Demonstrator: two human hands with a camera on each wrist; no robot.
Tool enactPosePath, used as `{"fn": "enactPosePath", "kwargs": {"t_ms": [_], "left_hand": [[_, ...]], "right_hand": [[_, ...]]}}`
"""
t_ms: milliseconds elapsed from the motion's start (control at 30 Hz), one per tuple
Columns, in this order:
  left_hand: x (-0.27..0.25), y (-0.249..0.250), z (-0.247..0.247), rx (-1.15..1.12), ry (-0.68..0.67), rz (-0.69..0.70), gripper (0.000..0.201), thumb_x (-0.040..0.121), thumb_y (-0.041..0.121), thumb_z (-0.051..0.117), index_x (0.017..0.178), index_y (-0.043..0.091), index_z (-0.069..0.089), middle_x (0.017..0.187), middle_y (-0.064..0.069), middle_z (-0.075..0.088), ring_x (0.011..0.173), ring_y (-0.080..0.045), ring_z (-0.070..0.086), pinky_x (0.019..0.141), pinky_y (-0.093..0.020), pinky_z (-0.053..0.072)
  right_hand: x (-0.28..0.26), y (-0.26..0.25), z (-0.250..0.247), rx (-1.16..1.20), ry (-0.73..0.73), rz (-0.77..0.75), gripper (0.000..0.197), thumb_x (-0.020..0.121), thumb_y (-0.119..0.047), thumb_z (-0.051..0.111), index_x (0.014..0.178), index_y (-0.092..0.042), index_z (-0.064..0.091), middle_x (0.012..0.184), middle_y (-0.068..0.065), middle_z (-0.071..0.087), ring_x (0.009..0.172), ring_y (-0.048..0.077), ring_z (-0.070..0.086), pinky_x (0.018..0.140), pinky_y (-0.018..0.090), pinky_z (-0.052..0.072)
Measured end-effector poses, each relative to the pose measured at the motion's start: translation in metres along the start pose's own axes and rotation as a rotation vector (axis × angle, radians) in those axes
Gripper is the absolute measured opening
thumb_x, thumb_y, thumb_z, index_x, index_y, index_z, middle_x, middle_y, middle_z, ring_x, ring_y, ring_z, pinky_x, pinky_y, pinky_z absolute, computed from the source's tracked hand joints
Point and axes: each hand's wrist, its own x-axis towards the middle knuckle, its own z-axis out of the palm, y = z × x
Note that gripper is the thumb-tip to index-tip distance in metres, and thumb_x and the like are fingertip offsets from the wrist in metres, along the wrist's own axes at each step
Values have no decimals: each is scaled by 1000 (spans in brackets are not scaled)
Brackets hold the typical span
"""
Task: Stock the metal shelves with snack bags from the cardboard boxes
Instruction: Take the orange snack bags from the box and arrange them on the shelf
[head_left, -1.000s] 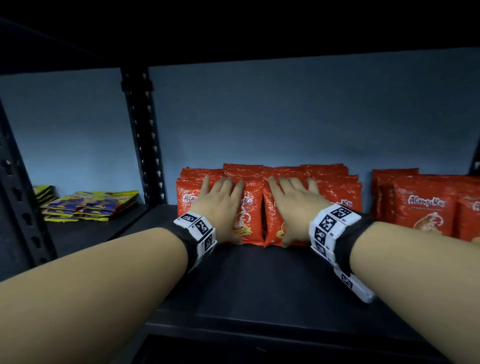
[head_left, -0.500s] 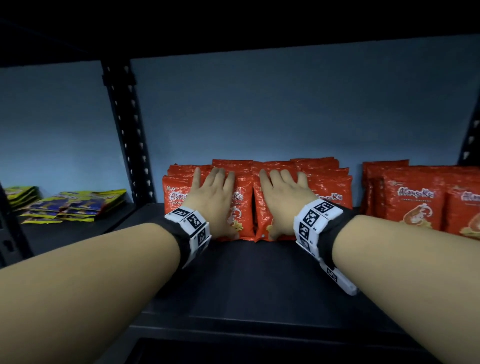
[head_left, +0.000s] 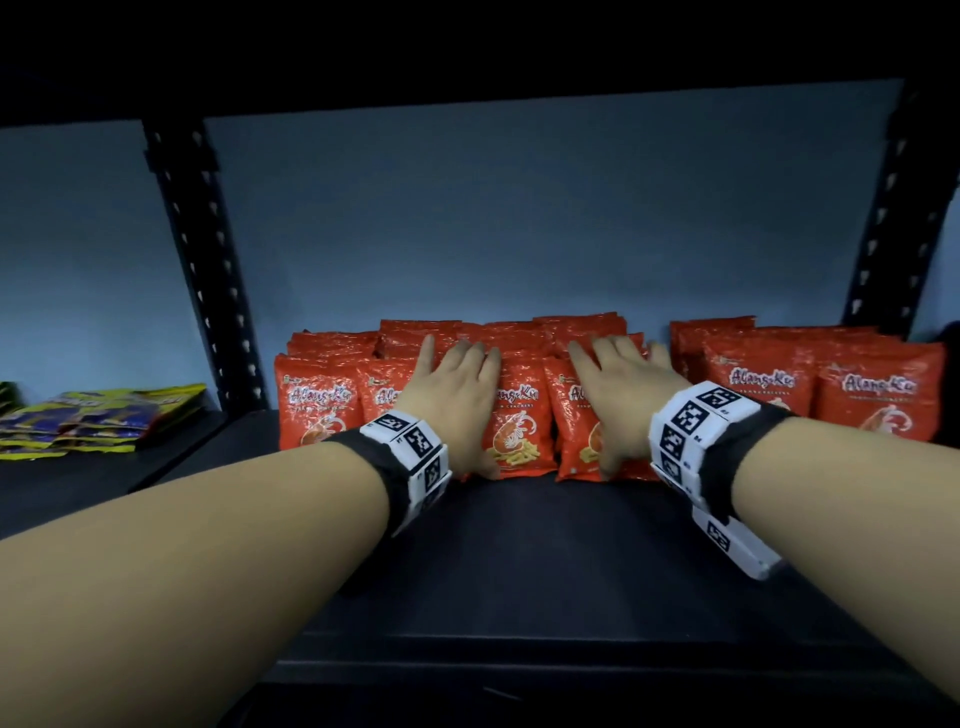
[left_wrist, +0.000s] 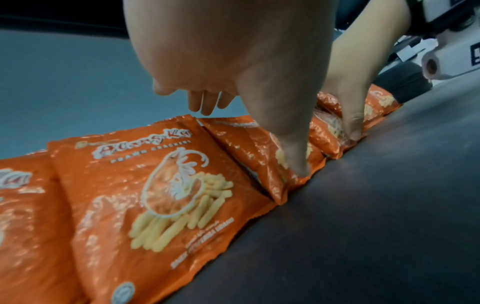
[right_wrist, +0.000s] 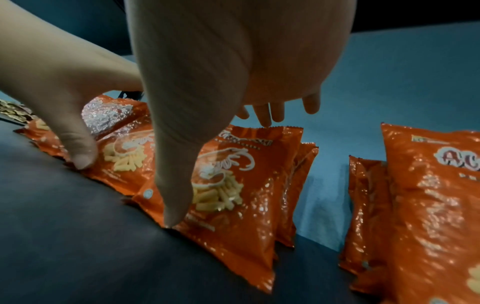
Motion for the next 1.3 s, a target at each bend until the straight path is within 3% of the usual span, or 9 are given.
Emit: {"fn": "enactPosePath", "kwargs": {"t_ms": [200, 400, 600, 767, 1000, 1167, 1300], "left_hand": [[7, -1, 8, 9, 26, 4, 137, 64, 76, 78, 160, 9, 8, 161, -10, 25, 153, -30, 19, 125, -61, 5], [12, 3, 11, 23, 31, 0, 136, 64, 73, 79, 160, 8, 7, 161, -10, 25, 153, -31, 18, 125, -62, 4], [12, 10, 3, 16, 14, -18, 148, 58, 82, 77, 160, 7, 0, 166, -12, 16, 157, -31, 8, 124, -63, 2], [17, 27, -16, -64, 83, 8, 144, 59, 89, 68, 160, 8, 5, 165, -10, 19, 156, -29, 10, 125, -61, 4], [39, 91, -42, -190, 194, 119, 101, 77, 73, 64, 150, 14, 28, 150, -10, 37, 145, -32, 30, 124, -59, 16], [65, 157, -56, -224, 217, 210, 104, 71, 72, 71, 148, 14, 31, 147, -10, 40, 141, -33, 35, 123, -59, 19], [89, 201, -68, -251, 224, 235, 112, 69, 70, 76, 151, 11, 25, 151, -12, 33, 147, -33, 28, 122, -62, 16]], "right_hand": [[6, -1, 12, -15, 70, -1, 150, 48, -56, 96, 160, -10, 8, 151, 10, 29, 140, 30, 29, 110, 56, 29], [13, -1, 19, -50, 102, 44, 143, 43, -56, 96, 155, -7, 22, 144, 10, 33, 134, 31, 34, 108, 57, 33], [4, 4, 12, -21, 100, 55, 161, 39, -63, 96, 160, -5, 6, 151, 11, 30, 140, 31, 31, 110, 56, 30], [-20, 28, -4, 63, 106, 54, 165, 39, -67, 94, 161, -8, -1, 154, 11, 25, 146, 31, 23, 116, 61, 23], [-68, 100, -3, 102, 102, 173, 144, 44, -69, 90, 158, -27, 13, 153, 11, 26, 144, 32, 22, 113, 54, 28], [-93, 157, 8, 81, 40, 314, 141, 48, -61, 92, 158, -28, 10, 154, 15, 25, 145, 36, 22, 115, 57, 28], [-103, 194, 21, 39, -12, 419, 146, 48, -60, 93, 159, -24, 7, 155, 17, 24, 144, 39, 25, 111, 55, 36]]}}
